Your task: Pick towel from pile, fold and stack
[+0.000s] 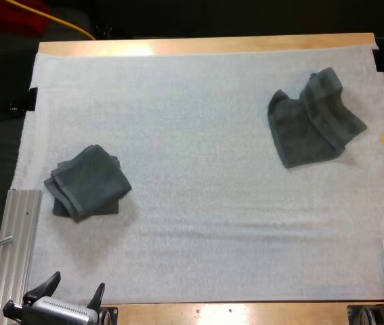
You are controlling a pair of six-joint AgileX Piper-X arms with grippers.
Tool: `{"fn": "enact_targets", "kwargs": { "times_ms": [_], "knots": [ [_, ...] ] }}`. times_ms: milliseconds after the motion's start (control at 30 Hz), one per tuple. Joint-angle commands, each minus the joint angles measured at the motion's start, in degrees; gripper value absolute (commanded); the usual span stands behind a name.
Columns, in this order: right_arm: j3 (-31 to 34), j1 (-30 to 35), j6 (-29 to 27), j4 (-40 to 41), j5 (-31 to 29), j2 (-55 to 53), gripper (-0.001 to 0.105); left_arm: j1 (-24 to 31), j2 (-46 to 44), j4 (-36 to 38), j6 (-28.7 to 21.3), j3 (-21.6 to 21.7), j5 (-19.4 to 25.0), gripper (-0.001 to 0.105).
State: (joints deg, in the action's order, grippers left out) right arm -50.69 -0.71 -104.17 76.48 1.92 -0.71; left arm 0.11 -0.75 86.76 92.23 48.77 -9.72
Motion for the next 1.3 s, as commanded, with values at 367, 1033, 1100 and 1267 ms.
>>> {"fn": "enact_targets", "kwargs": {
  "times_ms": [367,1033,1100,1267],
  "knots": [
    [4.5,0.2,0.3,-11.1,0.4,-2.3,0.07,-0.1,-8.1,-16.5,-0.2,-5.5,-0.4,0.07],
    [15.1,0.2,0.3,-15.0,0.4,-2.3,0.07,-0.1,-7.9,-24.5,-0.2,-17.0,-0.4,0.07],
    [16.2,0.2,0.3,-15.0,0.4,-2.3,0.07,-0.1,-7.9,-24.6,-0.2,-17.6,-0.4,0.07],
    [18.9,0.2,0.3,-14.9,0.4,-2.2,0.07,-0.1,-7.9,-24.6,-0.2,-17.6,-0.4,0.07]
  ]
}}
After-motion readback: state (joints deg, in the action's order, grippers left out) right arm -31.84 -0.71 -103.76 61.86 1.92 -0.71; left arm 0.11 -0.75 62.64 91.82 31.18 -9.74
